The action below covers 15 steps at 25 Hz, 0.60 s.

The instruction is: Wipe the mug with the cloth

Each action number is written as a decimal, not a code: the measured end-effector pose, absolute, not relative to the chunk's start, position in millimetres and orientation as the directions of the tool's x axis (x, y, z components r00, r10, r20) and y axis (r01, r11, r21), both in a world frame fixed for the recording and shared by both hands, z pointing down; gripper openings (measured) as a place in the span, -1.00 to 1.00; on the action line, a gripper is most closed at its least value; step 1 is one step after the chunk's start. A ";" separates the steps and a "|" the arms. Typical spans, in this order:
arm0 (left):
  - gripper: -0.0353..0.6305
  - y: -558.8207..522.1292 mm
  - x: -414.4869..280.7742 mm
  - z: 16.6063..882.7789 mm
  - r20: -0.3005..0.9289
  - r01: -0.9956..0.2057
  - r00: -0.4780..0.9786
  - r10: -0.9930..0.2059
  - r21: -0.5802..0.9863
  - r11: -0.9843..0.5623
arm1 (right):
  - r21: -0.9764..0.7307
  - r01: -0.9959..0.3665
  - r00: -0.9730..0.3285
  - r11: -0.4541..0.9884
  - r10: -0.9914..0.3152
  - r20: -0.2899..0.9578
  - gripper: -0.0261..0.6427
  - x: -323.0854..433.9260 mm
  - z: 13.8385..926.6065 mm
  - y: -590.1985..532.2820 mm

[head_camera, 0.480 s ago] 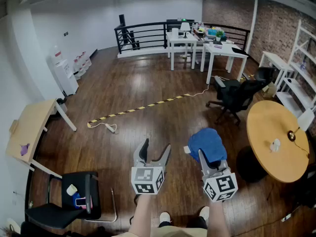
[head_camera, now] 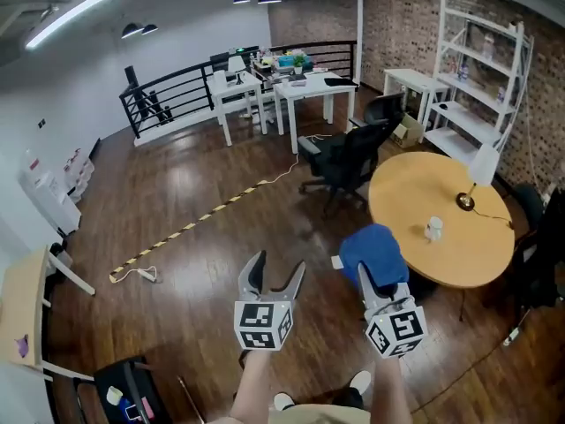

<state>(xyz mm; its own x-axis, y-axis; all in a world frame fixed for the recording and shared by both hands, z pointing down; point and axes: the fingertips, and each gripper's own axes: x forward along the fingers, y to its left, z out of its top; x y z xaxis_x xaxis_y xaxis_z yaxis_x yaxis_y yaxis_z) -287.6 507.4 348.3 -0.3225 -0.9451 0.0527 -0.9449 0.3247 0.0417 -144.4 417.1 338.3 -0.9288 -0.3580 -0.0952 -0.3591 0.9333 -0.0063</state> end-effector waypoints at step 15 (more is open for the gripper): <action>0.10 278.5 -149.6 341.5 0.025 -0.987 -0.158 -0.987 0.004 0.158 | -0.028 -0.489 -0.862 0.872 -0.487 -0.136 -0.73 3.7 329.4 208.9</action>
<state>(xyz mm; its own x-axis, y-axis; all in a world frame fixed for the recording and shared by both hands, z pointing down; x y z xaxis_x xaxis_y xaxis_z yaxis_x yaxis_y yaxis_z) -149.6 278.5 341.5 -0.1577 -0.9872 0.0247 -0.9875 0.1578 0.0036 3.7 208.9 329.4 -0.8625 -0.4875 -0.1360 -0.4886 0.8721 -0.0275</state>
